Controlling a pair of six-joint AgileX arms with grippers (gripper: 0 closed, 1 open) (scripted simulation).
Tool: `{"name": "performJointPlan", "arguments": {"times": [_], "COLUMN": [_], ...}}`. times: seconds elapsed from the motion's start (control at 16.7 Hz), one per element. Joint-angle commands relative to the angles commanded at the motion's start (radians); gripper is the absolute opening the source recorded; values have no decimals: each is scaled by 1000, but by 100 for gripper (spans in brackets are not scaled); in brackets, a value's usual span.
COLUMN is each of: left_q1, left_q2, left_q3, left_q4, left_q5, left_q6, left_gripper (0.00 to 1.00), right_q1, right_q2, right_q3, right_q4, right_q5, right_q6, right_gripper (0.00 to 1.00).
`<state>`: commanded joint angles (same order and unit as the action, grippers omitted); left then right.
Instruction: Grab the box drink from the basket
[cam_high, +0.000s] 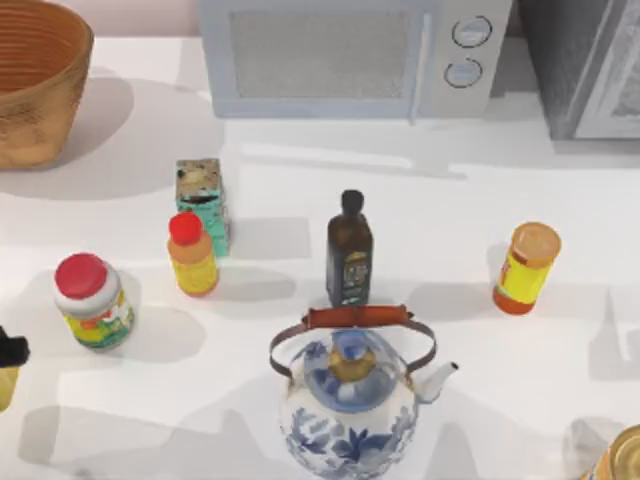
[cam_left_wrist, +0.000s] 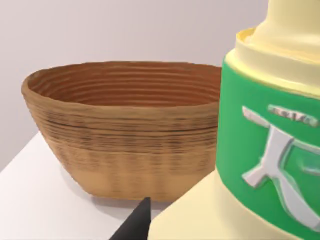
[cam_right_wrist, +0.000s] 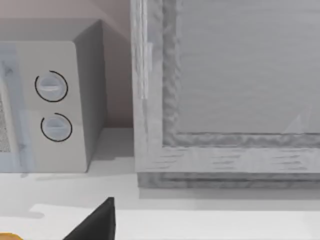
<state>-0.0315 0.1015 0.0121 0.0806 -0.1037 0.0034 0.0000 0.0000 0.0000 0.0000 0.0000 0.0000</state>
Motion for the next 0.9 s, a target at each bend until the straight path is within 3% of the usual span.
{"name": "performJointPlan", "arguments": {"times": [0.6, 0.9], "left_q1": [-177, -233], "left_q2": [478, 627], "left_q3": [84, 109], "left_q4": [424, 555], "left_q5": [-537, -703], "left_q6": [20, 25], "left_gripper": [0, 0], "right_q1": [0, 0], "right_q2": [0, 0], "right_q3": [0, 0], "right_q4": [0, 0], "right_q5": [0, 0], "right_q6": [0, 0], "right_gripper": [100, 100]}}
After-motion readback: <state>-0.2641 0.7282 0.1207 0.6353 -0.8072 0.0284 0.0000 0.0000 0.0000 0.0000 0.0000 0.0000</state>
